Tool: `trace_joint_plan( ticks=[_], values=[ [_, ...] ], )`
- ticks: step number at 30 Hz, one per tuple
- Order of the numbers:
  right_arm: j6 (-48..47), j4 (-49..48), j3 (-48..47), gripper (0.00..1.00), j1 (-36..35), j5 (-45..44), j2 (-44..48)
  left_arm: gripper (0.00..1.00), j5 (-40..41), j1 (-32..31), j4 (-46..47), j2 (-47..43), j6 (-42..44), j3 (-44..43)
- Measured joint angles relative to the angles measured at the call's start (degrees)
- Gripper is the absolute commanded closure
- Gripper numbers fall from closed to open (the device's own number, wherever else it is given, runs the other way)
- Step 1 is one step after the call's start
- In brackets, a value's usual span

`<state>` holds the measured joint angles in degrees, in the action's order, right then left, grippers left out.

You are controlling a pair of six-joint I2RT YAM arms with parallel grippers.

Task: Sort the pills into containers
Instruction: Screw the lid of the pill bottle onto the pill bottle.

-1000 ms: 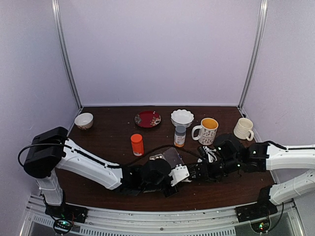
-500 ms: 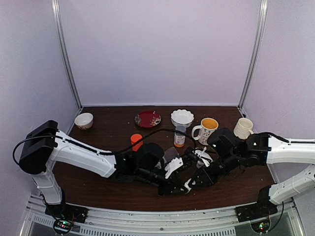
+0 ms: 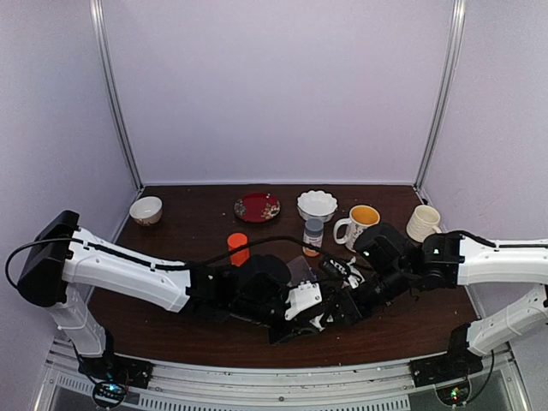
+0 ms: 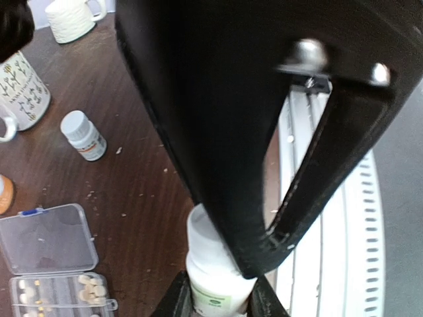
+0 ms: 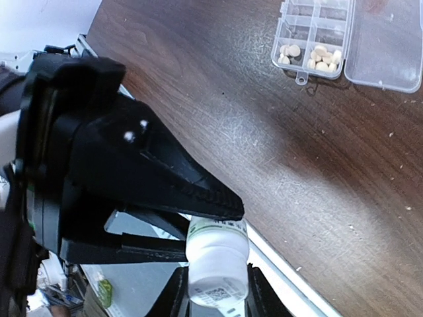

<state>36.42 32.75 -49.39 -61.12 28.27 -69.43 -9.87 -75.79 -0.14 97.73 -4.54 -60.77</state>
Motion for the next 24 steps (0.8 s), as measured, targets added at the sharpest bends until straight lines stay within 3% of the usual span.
trace_joint_plan(
  ticks=[9,13,18,24],
  values=[
    [16.1,-10.1,7.2,0.83,0.0,-1.0,3.2,0.99,15.9,-4.7,-2.5,0.1,11.5,-0.8],
    [22.6,-16.0,11.7,0.74,0.0,-2.8,7.0,0.99,19.1,-5.3,-1.8,0.1,13.5,-1.0],
    [23.6,-15.9,11.7,0.59,0.2,-4.9,8.6,0.99,18.2,-4.7,1.4,0.1,12.0,-0.9],
    [16.7,-9.4,5.7,0.52,0.9,-7.8,8.5,0.98,9.6,-2.2,10.8,-1.2,6.1,0.1]
  ],
)
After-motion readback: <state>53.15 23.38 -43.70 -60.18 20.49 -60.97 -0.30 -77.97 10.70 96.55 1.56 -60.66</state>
